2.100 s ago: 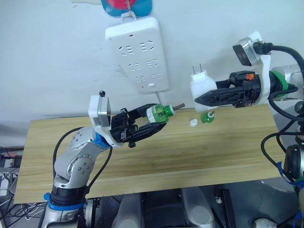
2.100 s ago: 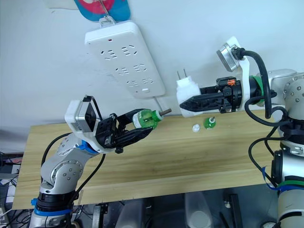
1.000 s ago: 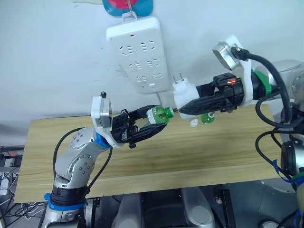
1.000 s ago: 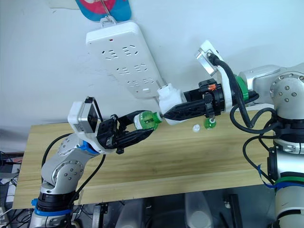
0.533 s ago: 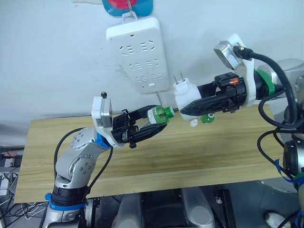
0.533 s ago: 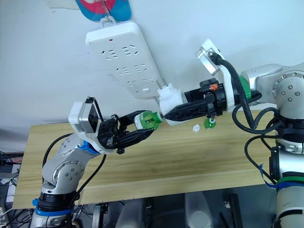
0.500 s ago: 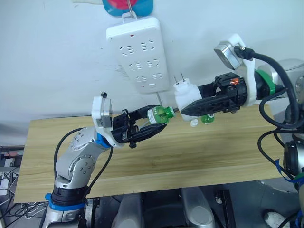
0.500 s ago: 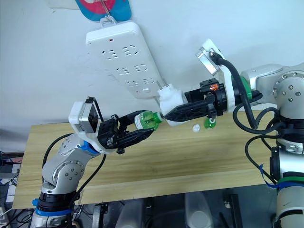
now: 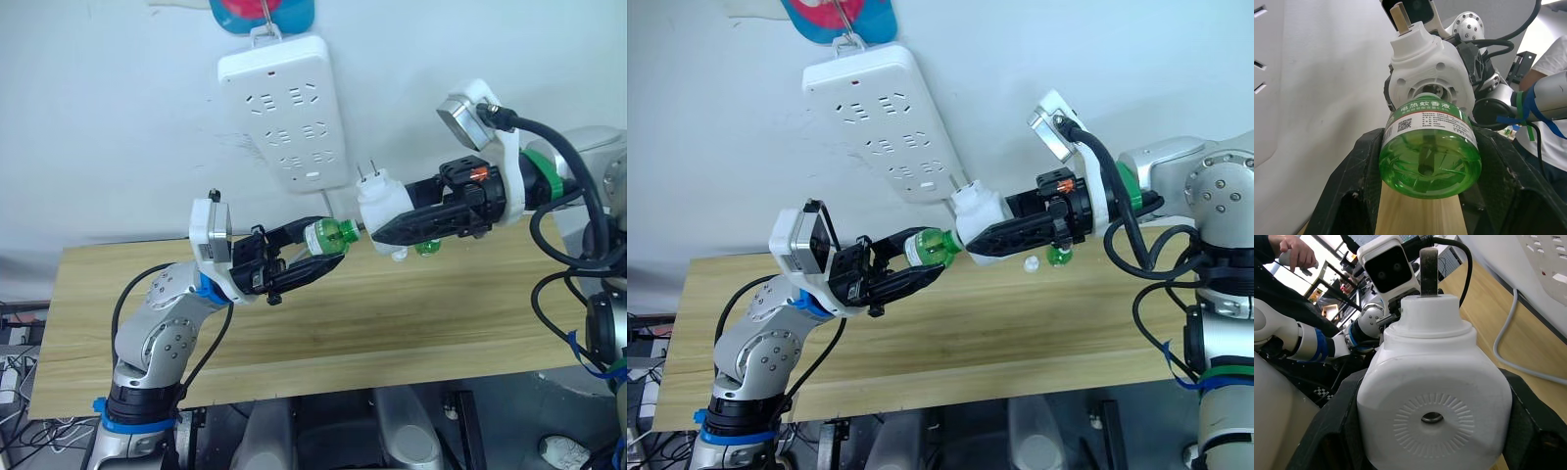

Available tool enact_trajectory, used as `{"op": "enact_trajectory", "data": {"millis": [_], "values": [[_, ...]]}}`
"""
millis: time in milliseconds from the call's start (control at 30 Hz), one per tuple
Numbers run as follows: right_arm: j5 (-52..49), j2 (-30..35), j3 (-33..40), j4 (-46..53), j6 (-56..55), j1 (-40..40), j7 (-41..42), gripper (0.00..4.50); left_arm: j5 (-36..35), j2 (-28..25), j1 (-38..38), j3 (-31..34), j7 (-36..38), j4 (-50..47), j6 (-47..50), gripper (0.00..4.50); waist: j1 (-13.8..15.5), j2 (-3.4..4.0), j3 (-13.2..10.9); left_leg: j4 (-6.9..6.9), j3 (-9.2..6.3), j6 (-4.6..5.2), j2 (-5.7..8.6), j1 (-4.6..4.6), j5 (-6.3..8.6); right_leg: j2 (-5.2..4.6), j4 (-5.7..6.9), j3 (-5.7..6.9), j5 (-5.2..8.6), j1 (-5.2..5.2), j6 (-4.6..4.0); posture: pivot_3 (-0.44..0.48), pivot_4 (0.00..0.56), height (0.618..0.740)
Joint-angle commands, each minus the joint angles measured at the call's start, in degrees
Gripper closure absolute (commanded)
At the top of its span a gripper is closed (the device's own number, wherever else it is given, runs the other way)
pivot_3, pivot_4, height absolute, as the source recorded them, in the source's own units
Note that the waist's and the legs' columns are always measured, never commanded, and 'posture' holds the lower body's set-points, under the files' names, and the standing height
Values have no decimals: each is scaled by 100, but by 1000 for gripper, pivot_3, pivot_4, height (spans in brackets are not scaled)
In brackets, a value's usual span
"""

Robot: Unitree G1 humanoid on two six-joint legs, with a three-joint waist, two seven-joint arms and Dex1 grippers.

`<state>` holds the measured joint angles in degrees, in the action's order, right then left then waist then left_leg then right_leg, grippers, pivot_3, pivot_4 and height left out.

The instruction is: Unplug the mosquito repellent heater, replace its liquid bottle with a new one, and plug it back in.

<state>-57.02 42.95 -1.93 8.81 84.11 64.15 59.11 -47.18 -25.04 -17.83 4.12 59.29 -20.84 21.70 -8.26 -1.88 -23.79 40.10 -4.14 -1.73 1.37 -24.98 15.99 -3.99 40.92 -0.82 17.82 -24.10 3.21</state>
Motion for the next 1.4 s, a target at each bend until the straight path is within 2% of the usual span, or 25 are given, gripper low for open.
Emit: {"op": "enact_trajectory", "data": {"millis": [33, 333, 600, 1400], "values": [[-94, -83, 87, 125, -68, 204, -52, 1510, -38, 37, 21, -45, 13, -190, -78, 2173, 0, 0, 0, 0, 0, 0, 0, 0, 0, 0, 0, -1, 0, 0, 0, -253, 345, 740], [75, -133, -7, 96, -108, 238, -269, 1510, -36, 55, 20, -39, 14, -184, -77, 2173, 1, 0, 0, 0, 0, 0, 0, 0, 0, 0, 0, 0, 0, 0, 0, -252, 347, 740], [157, 33, -93, 87, -321, 85, -48, 1510, -49, 12, 31, -26, 30, -180, -74, 2173, -1, 0, 0, 0, 0, 0, 0, 0, 0, 0, 0, 0, 0, 0, 0, -255, 349, 740], [58, -215, -301, 254, -314, 309, 16, 1510, -50, 2, 12, -55, 67, -166, -64, 2173, -1, 0, 0, 0, -1, 0, 0, 0, 0, 0, -2, 0, 0, 0, 0, -254, 345, 740]]}}
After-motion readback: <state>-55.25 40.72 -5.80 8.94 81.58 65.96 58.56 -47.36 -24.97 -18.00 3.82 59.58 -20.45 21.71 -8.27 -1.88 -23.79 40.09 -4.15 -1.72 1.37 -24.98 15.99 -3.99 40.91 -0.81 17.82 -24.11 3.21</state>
